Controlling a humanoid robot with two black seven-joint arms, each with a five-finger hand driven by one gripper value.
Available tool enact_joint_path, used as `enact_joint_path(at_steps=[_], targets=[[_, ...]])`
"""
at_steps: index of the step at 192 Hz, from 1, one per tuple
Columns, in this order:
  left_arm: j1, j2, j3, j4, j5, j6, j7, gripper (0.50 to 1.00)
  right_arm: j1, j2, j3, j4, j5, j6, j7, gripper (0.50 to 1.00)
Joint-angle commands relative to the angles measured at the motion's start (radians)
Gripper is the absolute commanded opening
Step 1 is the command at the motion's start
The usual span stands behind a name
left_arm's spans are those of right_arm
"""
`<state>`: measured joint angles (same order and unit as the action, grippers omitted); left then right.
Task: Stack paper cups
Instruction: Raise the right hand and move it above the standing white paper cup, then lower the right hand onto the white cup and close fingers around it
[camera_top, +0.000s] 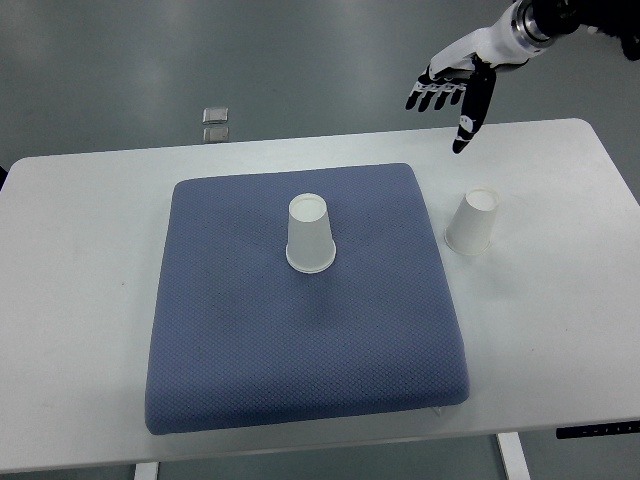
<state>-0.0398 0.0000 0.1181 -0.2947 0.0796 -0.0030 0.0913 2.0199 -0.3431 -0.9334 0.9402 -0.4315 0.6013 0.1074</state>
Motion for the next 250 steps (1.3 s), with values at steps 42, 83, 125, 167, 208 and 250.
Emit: enact_joint_path(at_steps=[42,83,125,167,208,250], targets=[[0.0,0.0,0.0,0.009,0.0,0.002,0.001,1.0,0.244,-0.054,-0.053,0.187,-0.044,0.01,-0.049,0.921],[0.0,0.0,0.002,0.006,0.0,0.0,0.001,1.0,0.261,-0.059,-0.05,0.209,-0.046,0.01,-0.048,0.919],[0.001,0.0,-0.002,0.009,0.0,0.0,0.001,1.0,0.045,-0.03,-0.064,0.104,-0.052,-0.063,-0.052,0.919],[0.003,0.0,-0.005,0.011,0.0,0.0,0.001,1.0,-0.156,0.021,-0.054,-0.027,-0.044,-0.166,-0.078,0.919],[0.009,0.0,-0.005,0.012,-0.001,0.002,0.001,1.0,-0.296,0.067,-0.047,-0.097,-0.039,-0.23,-0.08,0.917],[0.012,0.0,-0.005,0.023,-0.001,0.002,0.001,1.0,-0.399,0.119,-0.047,-0.19,-0.038,-0.262,-0.08,0.917]])
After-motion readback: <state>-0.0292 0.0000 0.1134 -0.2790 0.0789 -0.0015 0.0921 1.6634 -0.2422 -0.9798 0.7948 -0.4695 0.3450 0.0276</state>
